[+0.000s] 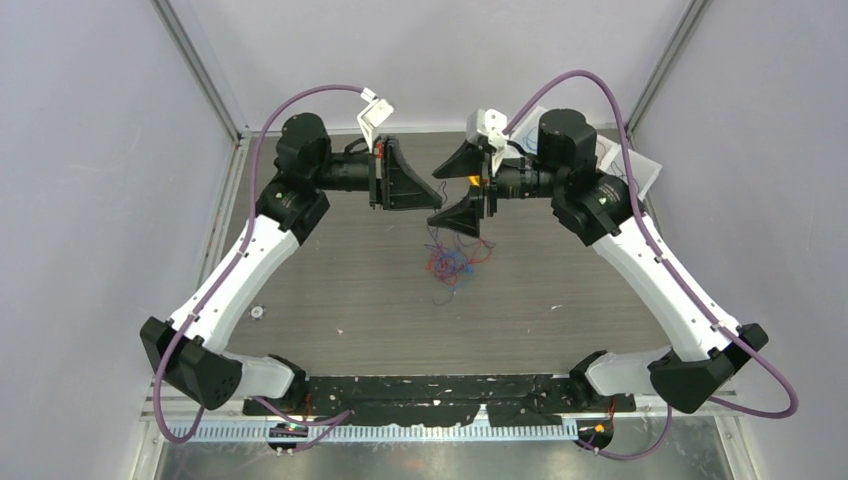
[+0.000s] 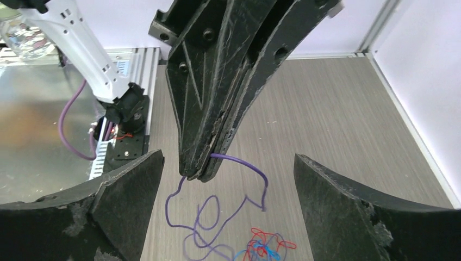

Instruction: Untangle the cables

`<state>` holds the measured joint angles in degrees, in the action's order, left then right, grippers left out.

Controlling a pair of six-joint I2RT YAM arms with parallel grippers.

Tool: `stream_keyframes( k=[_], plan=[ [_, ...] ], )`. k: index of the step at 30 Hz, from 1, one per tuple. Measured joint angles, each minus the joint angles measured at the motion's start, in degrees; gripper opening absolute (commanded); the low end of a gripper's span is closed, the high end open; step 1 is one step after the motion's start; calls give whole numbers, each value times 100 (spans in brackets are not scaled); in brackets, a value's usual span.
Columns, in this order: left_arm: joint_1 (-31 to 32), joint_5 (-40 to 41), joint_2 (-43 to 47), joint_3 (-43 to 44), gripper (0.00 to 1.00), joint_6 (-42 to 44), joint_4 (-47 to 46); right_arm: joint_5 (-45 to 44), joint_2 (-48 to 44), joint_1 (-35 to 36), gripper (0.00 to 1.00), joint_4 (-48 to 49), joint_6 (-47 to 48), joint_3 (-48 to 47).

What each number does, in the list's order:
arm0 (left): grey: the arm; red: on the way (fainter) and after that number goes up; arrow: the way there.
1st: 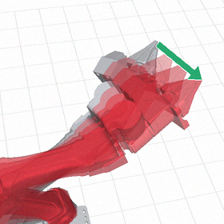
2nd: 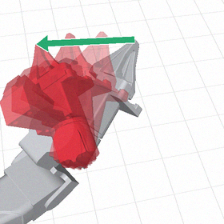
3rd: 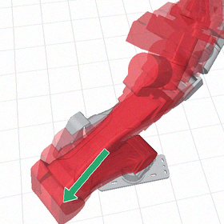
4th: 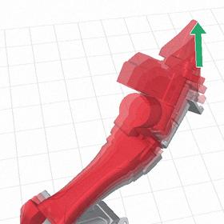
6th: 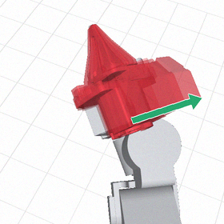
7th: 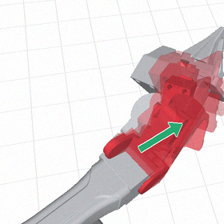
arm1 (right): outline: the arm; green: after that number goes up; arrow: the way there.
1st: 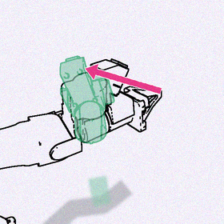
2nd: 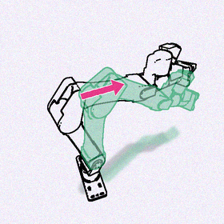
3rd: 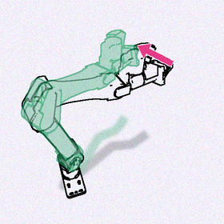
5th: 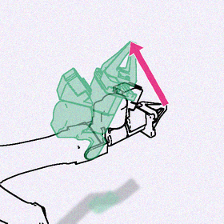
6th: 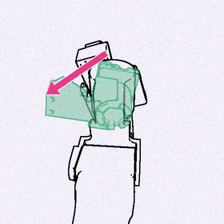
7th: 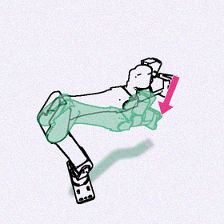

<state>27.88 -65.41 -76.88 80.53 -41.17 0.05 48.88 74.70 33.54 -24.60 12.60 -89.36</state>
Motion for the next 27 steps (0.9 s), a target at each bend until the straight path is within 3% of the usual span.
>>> stream_keyframes(
  k=[2, 4, 8, 10, 11, 12, 14, 17, 19, 20, 27],
  plan=[
    [24, -48, 0, 4, 0, -79, -122, 120, -22, 44, 99, 33, 15, 105],
    [42, -83, 0, 7, 0, -186, -280, 162, -46, 90, 89, 44, 31, 238],
    [50, -120, 0, 7, 0, -402, -608, 131, -42, 166, 56, 72, -11, 452],
    [52, -133, 0, 7, 0, -492, -717, 85, -44, 168, 24, 109, -72, 494],
    [52, -136, 0, 7, 0, -501, -739, 52, -46, 168, 15, 144, -76, 505],
    [52, -131, 0, 7, 0, -498, -752, 20, -55, 168, 8, 173, -96, 520],
    [50, -129, 0, 7, 1, -479, -750, -63, -94, 166, 6, 210, -114, 566],
    [35, -125, 2, 4, 58, -378, -743, -168, -216, 118, 5, 219, -140, 651],
    [-24, -96, 24, 4, 87, -247, -651, -192, -308, -33, 5, 177, -146, 671],
    [-59, -37, 52, 7, 97, -114, -540, -177, -348, -197, 5, 136, -153, 671],
    [-466, 1224, 662, -94, 100, 1488, 822, -101, -546, -2260, 5, -363, -107, 680]
  ],
)
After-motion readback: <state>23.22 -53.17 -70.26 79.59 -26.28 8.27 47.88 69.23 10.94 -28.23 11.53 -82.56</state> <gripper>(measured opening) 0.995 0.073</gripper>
